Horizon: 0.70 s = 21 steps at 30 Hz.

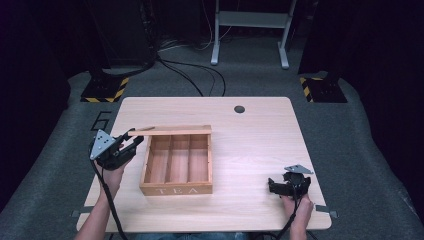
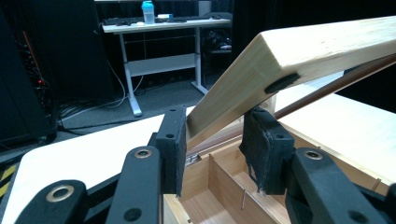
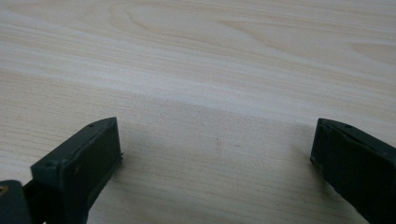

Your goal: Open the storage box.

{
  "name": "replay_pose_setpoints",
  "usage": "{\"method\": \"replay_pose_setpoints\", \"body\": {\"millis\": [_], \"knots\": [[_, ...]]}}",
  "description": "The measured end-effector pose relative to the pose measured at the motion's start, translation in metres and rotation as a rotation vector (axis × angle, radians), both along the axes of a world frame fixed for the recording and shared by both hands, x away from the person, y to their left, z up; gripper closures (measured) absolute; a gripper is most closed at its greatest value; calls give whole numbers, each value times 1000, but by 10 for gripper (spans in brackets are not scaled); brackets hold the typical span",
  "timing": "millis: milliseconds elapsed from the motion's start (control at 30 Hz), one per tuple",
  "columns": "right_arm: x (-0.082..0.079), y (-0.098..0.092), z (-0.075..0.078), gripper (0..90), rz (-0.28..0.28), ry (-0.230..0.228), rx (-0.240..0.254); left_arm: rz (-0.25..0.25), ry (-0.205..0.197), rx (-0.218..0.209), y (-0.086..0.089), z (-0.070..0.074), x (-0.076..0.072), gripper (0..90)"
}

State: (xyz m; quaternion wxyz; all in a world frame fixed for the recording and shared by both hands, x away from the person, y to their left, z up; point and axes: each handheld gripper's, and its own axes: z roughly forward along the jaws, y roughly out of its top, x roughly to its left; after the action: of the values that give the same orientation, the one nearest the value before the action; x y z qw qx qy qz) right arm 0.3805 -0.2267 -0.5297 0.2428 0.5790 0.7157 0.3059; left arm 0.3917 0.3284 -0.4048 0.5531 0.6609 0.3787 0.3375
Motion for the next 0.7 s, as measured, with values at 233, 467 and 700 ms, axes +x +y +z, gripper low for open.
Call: {"method": "replay_pose_setpoints", "body": {"millis": [233,467,700], "knots": [[0,0,0,12,-1,0,0,2,-2,-2,0,0,0,602],[0,0,0,12,-1,0,0,2,-1,1,0,0,0,602],[0,0,0,12,1,-1,0,1,2,4,0,0,0,602]]}}
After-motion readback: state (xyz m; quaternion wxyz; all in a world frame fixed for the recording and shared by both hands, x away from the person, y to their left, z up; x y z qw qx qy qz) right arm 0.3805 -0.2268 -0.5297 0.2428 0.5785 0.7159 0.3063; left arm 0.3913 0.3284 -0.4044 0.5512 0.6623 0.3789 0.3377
